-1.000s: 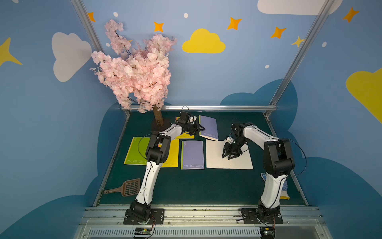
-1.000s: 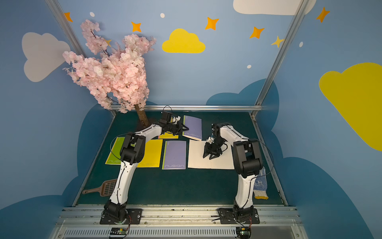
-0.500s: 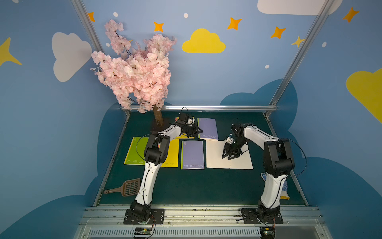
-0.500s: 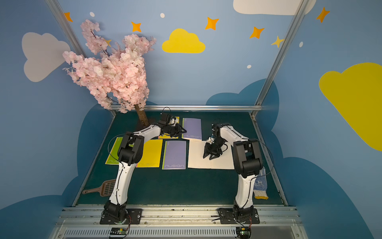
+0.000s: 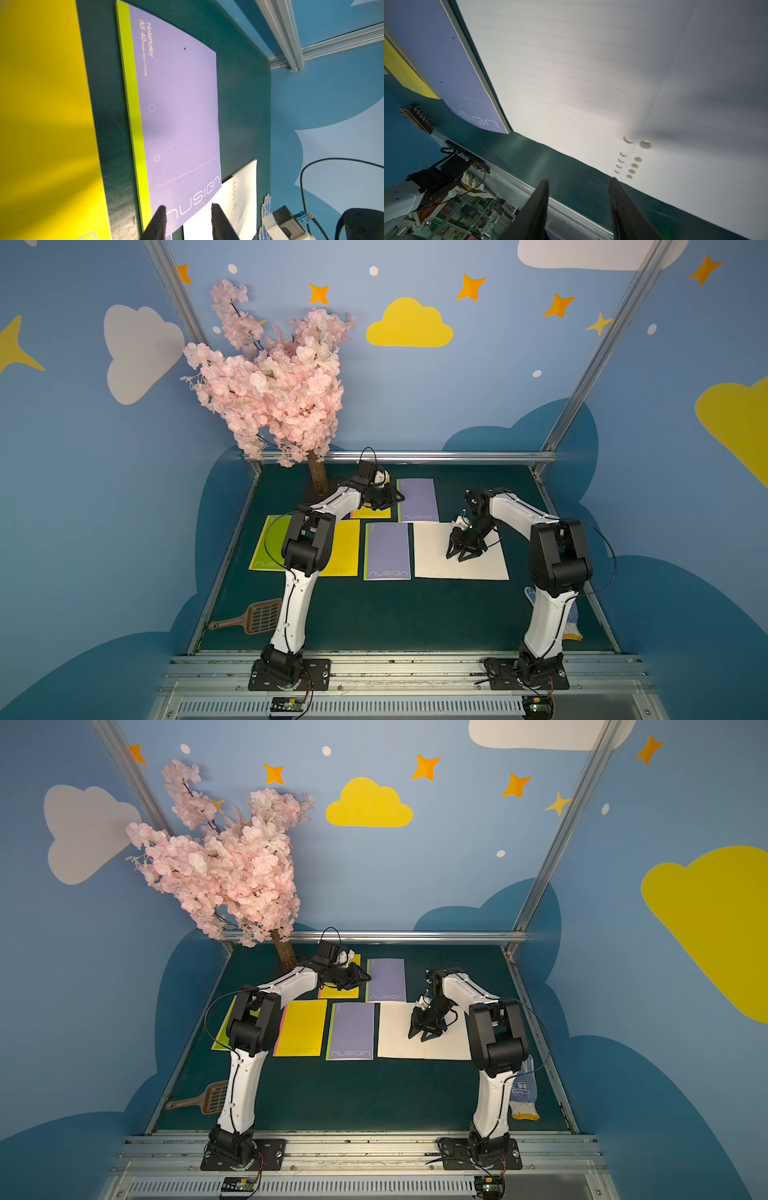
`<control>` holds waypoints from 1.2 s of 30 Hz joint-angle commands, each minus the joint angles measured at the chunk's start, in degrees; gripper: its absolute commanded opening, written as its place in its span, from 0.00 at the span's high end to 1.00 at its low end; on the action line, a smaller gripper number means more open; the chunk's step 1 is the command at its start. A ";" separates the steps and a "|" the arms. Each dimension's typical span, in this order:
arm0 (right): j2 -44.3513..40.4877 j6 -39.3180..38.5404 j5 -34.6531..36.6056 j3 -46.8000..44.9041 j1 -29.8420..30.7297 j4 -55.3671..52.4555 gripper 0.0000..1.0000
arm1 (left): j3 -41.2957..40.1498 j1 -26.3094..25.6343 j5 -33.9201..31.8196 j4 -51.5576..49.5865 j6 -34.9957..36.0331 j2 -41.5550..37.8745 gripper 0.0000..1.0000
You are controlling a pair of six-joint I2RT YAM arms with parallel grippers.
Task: Close the notebook
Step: Place the notebook at the center of the board, then close the notebook at the center of the board.
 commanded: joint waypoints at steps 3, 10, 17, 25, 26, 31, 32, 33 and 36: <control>-2.11 0.30 0.31 -0.59 -0.21 -0.14 0.51 | -2.02 0.35 -0.33 -1.31 1.22 -3.42 0.62; -2.33 0.63 0.44 -0.49 -2.25 0.51 0.51 | -10.62 -0.11 0.02 2.04 -0.55 -8.39 0.61; -2.26 1.29 0.90 -0.72 -5.07 2.39 0.50 | -17.64 -2.96 -0.60 3.29 -1.63 -13.30 0.60; 0.23 0.89 1.41 1.85 -5.77 3.43 0.50 | -22.64 -6.12 -1.08 4.15 -4.32 -17.19 0.60; 0.51 0.86 1.55 2.14 -5.74 3.46 0.50 | -22.80 -6.56 -1.42 3.71 -4.24 -17.48 0.60; 2.08 1.02 2.07 3.91 -5.91 4.35 0.50 | -24.43 -8.61 -2.53 3.40 -5.29 -18.30 0.60; 2.55 1.03 2.31 4.42 -5.99 4.37 0.50 | -24.50 -9.00 -2.77 2.97 -5.37 -18.21 0.60; 2.91 0.99 2.30 4.91 -6.14 4.38 0.51 | -24.65 -9.33 -3.34 2.73 -5.42 -18.15 0.60; 3.94 0.99 2.43 5.78 -6.40 4.47 0.51 | -25.05 -10.30 -3.89 2.14 -5.72 -17.77 0.60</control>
